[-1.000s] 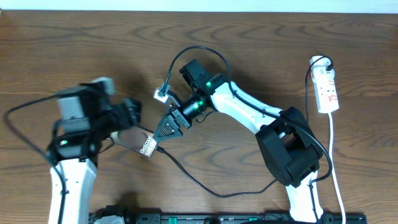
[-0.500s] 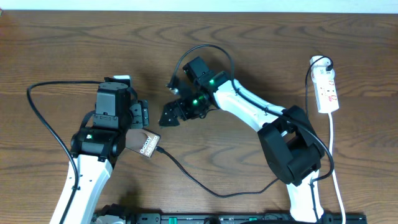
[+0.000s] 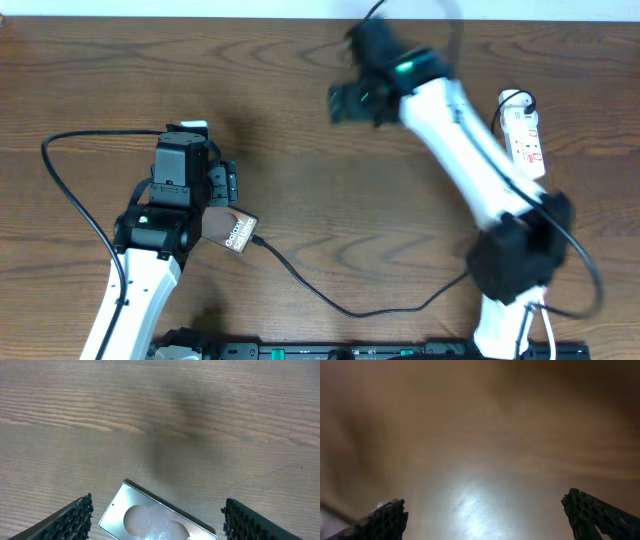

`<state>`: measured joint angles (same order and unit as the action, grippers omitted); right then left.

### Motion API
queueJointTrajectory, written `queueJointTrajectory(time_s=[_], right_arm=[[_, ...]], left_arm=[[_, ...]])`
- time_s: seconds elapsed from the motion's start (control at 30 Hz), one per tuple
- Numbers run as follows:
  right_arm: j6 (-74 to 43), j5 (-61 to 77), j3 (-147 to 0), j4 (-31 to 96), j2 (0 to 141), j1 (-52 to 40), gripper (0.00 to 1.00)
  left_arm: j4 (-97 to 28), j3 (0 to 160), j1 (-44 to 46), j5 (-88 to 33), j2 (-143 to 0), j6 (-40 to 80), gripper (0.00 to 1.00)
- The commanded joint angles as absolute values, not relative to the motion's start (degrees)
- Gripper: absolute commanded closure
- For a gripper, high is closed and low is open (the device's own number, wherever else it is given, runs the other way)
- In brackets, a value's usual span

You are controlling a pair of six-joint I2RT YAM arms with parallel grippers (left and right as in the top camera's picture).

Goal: Plug charger to phone and switch on socket
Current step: 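Move the right gripper over the white power strip's switch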

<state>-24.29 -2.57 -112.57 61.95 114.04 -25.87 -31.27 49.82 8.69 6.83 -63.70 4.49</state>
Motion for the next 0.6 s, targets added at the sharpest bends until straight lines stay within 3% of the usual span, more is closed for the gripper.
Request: queueJointTrajectory(time_s=[0.0, 0.2, 0.57], right_arm=[[-26.6, -16.6, -116.6, 62.8, 106.5, -21.6, 0.01], [-21.9, -9.4, -116.6, 64.5, 101.5, -7.7, 0.01], [5.8, 32.1, -116.4, 70.4, 107.2, 22.6, 0.01]], left_arm=[[-31.3, 51.4, 8.6, 8.0, -64.0, 5.0, 0.18], [-32.9, 51.4, 8.6, 8.0, -64.0, 5.0, 0.18], [-33.4, 51.3, 8.6, 8.0, -64.0, 5.0, 0.18]])
